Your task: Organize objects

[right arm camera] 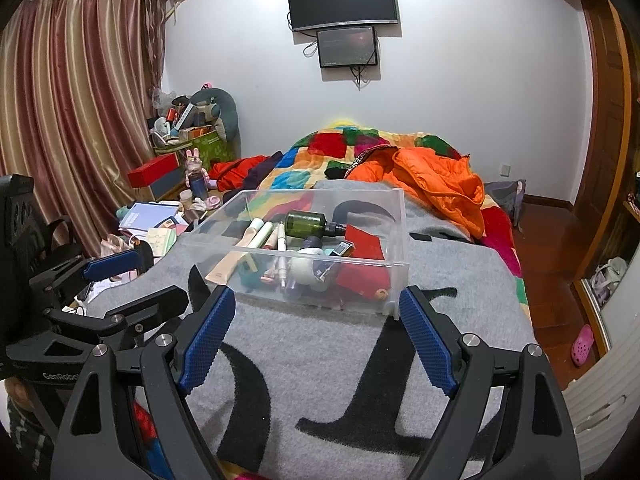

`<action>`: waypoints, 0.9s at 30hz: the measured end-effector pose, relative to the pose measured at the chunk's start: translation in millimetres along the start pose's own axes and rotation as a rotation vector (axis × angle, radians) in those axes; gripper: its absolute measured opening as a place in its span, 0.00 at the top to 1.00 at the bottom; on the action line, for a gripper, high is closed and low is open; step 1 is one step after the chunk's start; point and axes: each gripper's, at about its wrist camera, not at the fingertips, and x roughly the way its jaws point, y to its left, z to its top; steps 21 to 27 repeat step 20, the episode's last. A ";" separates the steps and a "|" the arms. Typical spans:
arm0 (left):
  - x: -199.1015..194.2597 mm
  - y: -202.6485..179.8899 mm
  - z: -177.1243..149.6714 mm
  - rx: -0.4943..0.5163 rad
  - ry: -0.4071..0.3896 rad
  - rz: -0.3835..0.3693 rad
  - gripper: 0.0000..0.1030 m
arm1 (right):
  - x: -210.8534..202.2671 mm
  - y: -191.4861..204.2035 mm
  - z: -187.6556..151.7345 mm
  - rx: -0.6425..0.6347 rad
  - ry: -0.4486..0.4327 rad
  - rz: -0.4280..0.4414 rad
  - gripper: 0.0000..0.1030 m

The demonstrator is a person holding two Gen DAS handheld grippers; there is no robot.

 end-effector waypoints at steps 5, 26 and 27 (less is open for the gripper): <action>2.0 7.2 0.1 -0.035 0.013 -0.005 0.07 | -0.9 1.4 0.3 0.005 -0.001 -0.004 0.18; -1.3 3.4 -1.8 -0.019 0.004 -0.008 0.07 | 1.2 4.3 -1.9 0.010 0.015 0.006 0.17; -1.3 3.4 -1.8 -0.019 0.004 -0.008 0.07 | 1.2 4.3 -1.9 0.010 0.015 0.006 0.17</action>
